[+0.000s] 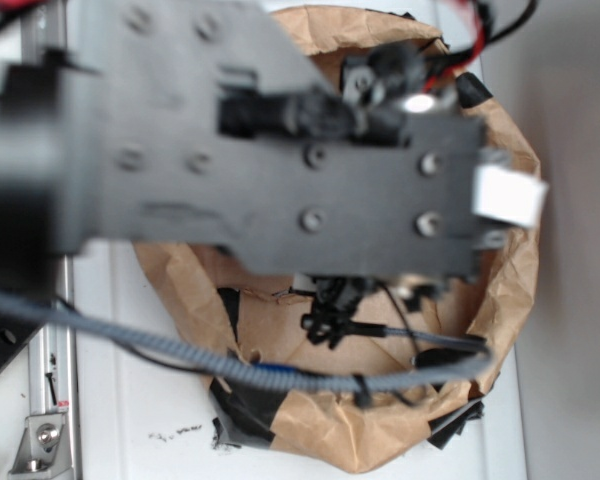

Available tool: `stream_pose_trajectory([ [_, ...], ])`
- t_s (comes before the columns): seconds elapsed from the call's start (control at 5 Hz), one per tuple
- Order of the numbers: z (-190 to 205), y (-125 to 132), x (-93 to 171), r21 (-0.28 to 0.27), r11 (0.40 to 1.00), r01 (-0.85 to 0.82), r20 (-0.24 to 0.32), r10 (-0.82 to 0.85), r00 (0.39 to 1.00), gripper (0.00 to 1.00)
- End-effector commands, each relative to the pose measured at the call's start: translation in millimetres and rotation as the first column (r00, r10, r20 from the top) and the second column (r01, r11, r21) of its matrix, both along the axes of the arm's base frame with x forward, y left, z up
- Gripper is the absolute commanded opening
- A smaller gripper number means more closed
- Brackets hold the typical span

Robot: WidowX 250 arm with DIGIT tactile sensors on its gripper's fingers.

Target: Grab the blue bottle.

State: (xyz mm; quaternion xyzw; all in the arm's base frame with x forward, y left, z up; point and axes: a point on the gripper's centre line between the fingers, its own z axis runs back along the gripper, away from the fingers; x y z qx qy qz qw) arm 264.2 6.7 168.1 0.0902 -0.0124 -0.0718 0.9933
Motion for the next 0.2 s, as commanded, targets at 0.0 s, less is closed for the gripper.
stream_pose_trajectory([
  [0.0,45.3,-6.0,-12.0,-0.149,0.972,-0.181,0.127,0.200,0.971,0.00],
])
